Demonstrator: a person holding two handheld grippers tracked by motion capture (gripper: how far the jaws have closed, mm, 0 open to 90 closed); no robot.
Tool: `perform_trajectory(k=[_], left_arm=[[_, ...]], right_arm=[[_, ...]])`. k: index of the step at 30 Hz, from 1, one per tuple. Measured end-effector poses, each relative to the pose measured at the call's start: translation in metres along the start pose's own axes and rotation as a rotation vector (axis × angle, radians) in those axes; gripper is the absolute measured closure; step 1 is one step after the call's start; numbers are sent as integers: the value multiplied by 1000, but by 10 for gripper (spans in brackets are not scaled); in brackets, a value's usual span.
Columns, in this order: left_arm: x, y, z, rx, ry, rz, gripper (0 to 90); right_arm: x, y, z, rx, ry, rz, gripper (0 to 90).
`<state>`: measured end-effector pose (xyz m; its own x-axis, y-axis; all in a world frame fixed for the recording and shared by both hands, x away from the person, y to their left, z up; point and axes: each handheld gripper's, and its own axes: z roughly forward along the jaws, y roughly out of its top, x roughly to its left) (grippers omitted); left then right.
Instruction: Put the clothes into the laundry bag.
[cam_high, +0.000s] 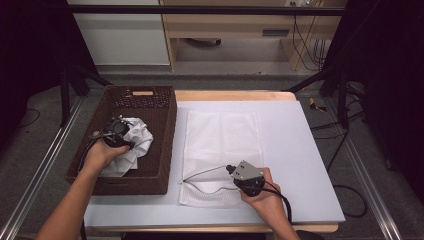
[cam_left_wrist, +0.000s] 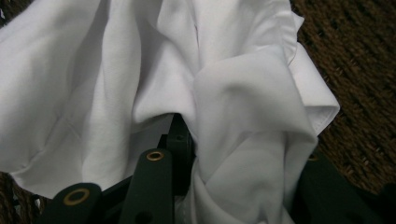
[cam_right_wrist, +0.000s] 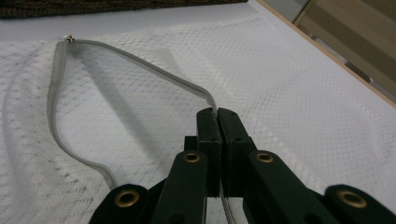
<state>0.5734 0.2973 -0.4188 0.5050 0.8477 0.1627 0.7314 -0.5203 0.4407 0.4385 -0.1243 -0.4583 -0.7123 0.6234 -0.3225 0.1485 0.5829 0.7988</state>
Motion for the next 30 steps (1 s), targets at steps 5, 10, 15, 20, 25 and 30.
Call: perform_trajectory(k=[5, 10, 15, 20, 25, 30], left_arm=[[-3, 3, -5, -26, 0, 13, 647], [-5, 7, -14, -71, 15, 25, 648], [-8, 7, -27, -125, 37, 40, 650], [-12, 6, -43, -167, 46, 54, 651], [-14, 7, -63, -216, 73, 75, 656], [-15, 7, -84, -277, 76, 68, 657]], right_arm=[[0, 0, 0, 1, -1, 1, 887], [0, 0, 0, 1, 0, 2, 887], [0, 0, 0, -2, 2, 3, 887], [-1, -1, 0, -6, 13, 17, 887], [-2, -1, 0, -12, 19, 31, 887], [-4, -2, -1, -15, 24, 48, 887]])
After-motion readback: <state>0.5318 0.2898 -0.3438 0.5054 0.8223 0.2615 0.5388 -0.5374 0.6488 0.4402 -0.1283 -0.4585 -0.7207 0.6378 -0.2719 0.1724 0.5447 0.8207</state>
